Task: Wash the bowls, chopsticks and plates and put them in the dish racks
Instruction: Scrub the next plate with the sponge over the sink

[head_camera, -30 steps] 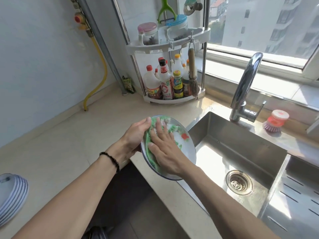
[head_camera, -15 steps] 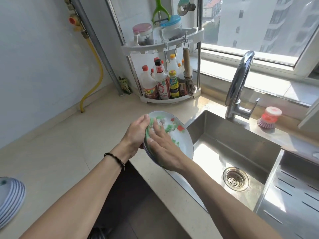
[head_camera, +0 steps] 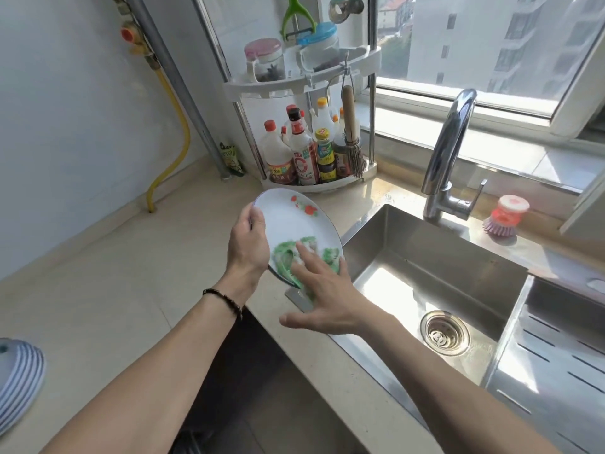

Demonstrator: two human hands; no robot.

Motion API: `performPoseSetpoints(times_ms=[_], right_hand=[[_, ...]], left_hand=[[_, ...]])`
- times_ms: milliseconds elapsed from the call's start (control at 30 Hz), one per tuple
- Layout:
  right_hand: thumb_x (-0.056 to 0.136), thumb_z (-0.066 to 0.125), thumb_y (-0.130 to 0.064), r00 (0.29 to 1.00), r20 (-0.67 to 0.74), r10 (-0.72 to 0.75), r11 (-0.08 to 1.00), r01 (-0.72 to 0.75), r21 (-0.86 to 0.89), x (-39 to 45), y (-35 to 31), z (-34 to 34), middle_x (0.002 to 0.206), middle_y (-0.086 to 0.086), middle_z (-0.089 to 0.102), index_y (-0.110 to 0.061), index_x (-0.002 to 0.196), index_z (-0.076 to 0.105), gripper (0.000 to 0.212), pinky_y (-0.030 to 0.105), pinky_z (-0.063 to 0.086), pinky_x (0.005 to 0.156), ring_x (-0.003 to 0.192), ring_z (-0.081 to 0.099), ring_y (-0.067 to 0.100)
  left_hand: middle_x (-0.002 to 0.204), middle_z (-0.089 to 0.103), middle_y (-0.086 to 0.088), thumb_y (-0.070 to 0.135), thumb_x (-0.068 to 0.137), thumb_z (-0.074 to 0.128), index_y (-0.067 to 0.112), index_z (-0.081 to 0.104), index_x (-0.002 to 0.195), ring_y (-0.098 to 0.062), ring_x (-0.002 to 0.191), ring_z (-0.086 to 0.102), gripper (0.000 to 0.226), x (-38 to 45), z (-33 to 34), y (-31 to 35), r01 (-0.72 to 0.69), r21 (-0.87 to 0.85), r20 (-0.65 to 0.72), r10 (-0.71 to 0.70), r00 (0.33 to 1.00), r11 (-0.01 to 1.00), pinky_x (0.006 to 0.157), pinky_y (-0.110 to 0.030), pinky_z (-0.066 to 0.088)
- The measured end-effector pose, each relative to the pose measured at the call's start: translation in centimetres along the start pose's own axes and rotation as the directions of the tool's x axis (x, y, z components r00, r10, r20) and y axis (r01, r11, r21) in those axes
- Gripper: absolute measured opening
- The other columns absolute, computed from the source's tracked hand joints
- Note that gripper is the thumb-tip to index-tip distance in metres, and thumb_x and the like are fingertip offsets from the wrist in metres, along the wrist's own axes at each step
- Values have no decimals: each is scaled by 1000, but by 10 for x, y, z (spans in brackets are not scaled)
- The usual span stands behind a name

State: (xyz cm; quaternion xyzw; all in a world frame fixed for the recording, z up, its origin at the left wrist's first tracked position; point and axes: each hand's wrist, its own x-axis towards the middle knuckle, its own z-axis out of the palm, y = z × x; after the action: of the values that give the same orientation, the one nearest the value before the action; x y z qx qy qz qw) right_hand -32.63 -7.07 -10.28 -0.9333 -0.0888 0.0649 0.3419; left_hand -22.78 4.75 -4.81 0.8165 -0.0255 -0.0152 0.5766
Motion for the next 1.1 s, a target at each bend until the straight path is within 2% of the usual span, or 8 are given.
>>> performPoseSetpoints(times_ms=[100,233,400,533,667,833,1000,1100], right_hand=[[84,71,-50,997,-66,-41,988,50,143,0,-15,8,167,-10,-10,-35,159,8,99,52,-18,119,154,-6,11],[82,71,-46,995,-87,51,993,-60,-100,3,13,5,167,-9,-11,-34,158,12,97,59,-17,116,155,0,14],[83,73,-42,989,-140,-42,990,61,131,7,-14,11,168,-5,-3,-35,160,5,103,48,-14,120,154,0,14],[82,71,-40,991,-133,15,995,-27,-95,9,16,1,168,-7,-3,-32,159,11,98,53,-13,120,154,7,15],[83,72,-45,969,-243,-31,997,47,61,9,-10,10,167,-3,15,-32,158,23,90,54,-10,122,152,16,18],[86,71,-40,978,-203,40,989,-68,-133,6,22,-9,167,-9,13,-37,157,20,88,58,-18,116,152,16,18],[82,72,-33,966,-252,-53,996,68,52,2,-5,11,166,-6,17,-32,158,23,90,45,-15,118,151,16,17],[86,71,-30,979,-203,-7,996,-10,-84,1,20,-4,167,-7,11,-34,158,18,90,46,-7,124,152,14,18]], left_hand=[[128,60,-2,32,110,31,16,53,138,-20,120,54,39,-5,3,3,-37,38,-84,40,996,999,102,-35,46],[123,61,4,34,110,29,24,51,140,-17,116,56,39,-5,0,5,-80,86,-29,83,996,993,99,-34,48],[135,60,-5,35,108,32,20,51,143,-25,123,54,42,0,6,8,-15,119,-189,37,981,993,105,-41,45],[130,61,-4,39,107,31,24,50,142,-25,119,57,42,3,1,7,-28,115,-122,42,992,993,102,-46,49],[128,62,-8,37,108,32,18,54,138,-27,118,57,42,2,10,11,43,79,-239,-23,971,996,97,-39,49],[119,64,-8,44,104,31,22,56,130,-30,110,61,42,1,5,6,57,42,-145,-50,988,998,93,-52,55],[130,61,-7,38,108,31,19,53,139,-26,121,56,43,2,9,13,48,71,-158,-36,987,996,103,-45,49],[126,61,-7,39,108,31,21,52,139,-26,115,58,42,2,1,11,30,77,-74,-24,997,997,98,-48,53]])
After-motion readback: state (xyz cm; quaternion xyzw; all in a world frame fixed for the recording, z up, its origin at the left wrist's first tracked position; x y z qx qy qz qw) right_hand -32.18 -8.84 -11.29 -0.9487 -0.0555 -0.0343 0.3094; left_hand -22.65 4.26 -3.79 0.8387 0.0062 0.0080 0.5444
